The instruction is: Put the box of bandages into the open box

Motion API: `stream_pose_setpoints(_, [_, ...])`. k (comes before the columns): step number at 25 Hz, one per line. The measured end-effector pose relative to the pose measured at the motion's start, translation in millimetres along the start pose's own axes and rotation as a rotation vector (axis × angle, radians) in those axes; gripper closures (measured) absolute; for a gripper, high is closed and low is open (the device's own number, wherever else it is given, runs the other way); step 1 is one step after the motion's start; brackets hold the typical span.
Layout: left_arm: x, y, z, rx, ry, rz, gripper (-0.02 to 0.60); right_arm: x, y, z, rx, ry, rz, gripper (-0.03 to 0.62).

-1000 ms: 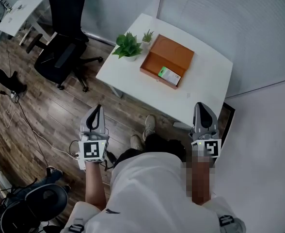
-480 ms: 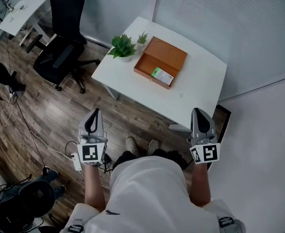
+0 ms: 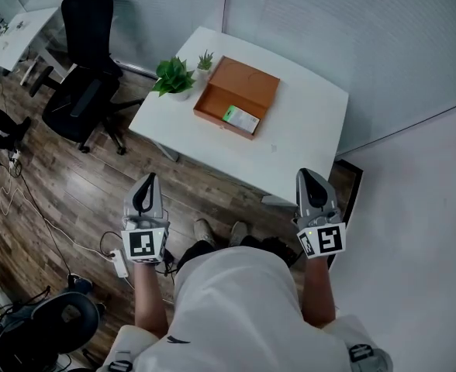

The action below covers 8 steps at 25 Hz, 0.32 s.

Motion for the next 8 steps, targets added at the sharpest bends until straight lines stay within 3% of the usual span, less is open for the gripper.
stream_pose_setpoints(8, [-5.6, -5.6, 2.9, 0.001, -0.003, -0.003, 0.575, -5.8, -1.7, -0.8, -0.001, -0.007, 0.002, 0.594])
Point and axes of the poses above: the fingertips, and each gripper's own axes: y backward along the fingers, x to its left, z out of its top, the point moved 3 cm from there along y, backward along the fingers, and after that the axes turned 1 degree about y, right-handed, at the moved point
